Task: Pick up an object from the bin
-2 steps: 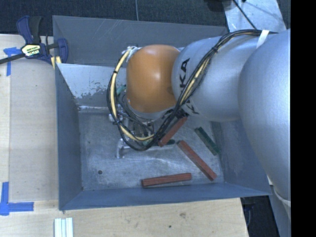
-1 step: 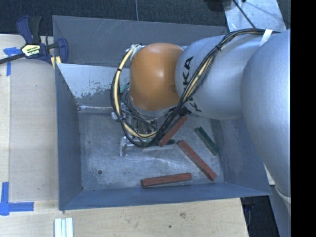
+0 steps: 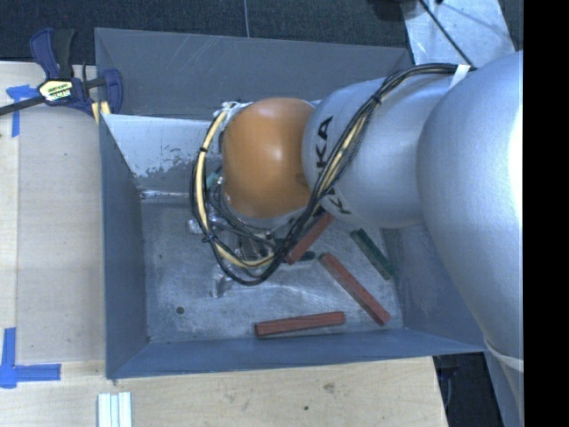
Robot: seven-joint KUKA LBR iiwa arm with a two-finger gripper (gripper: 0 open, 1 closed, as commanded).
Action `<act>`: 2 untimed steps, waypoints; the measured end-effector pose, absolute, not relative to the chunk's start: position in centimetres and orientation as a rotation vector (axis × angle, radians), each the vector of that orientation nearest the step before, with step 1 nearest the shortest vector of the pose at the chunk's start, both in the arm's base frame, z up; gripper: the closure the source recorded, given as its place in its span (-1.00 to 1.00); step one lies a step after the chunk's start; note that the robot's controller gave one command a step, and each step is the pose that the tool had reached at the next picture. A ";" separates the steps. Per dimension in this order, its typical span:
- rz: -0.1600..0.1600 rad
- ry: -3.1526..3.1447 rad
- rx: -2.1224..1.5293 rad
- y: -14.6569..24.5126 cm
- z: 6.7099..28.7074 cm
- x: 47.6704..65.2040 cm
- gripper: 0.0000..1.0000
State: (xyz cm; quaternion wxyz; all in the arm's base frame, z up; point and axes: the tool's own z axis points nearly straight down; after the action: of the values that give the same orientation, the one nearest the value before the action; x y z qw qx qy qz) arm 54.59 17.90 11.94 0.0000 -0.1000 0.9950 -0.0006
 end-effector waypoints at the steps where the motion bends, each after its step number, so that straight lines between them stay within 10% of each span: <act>1: 0.006 3.121 -0.329 15.0 10.6 57.6 -1.00; 2: 0.000 3.136 -0.063 12.2 10.0 59.1 -1.00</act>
Offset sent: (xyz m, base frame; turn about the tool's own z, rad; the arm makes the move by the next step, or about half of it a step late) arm 0.0528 -0.0734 -0.0243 0.0866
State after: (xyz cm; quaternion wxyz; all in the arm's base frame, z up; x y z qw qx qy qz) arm 59.13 12.15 10.00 0.0023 -0.0200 0.9998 -0.0001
